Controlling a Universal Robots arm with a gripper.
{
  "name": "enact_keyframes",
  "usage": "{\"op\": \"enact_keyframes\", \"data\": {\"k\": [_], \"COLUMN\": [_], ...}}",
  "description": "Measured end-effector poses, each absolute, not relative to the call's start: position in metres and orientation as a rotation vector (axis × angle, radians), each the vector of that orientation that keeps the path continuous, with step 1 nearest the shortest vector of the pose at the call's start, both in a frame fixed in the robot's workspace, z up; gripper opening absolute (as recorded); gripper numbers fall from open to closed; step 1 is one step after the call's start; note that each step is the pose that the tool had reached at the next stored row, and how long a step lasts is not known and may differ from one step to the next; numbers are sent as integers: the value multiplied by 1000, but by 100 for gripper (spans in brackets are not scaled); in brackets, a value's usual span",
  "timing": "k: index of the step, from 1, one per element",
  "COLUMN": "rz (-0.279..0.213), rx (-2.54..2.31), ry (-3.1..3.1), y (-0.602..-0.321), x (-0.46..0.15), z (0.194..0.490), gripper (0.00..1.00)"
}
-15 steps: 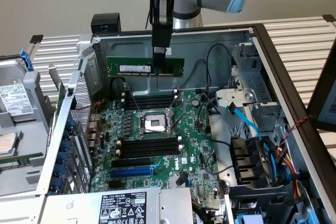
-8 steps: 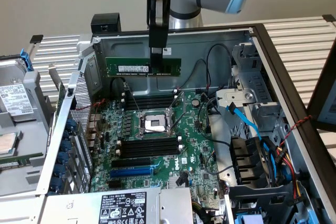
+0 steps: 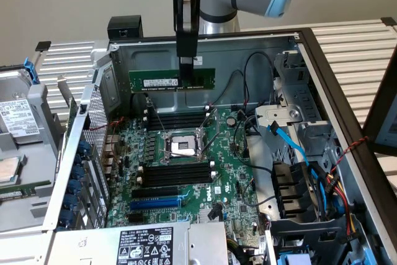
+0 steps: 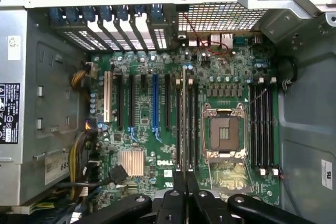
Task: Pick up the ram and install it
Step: 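Insert the ram into the slot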
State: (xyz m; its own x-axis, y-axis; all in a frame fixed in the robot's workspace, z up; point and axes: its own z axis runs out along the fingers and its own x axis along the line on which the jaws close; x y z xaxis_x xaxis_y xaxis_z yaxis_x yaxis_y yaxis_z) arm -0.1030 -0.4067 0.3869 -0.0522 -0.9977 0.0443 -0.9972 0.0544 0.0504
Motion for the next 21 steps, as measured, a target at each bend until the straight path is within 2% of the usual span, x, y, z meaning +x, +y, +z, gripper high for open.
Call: {"op": "enact_keyframes", "data": {"k": [21], "rz": [-4], "rx": [2117], "ry": [-2236], "y": [-414], "x": [-101], "z": [349], "gripper": [12]}}
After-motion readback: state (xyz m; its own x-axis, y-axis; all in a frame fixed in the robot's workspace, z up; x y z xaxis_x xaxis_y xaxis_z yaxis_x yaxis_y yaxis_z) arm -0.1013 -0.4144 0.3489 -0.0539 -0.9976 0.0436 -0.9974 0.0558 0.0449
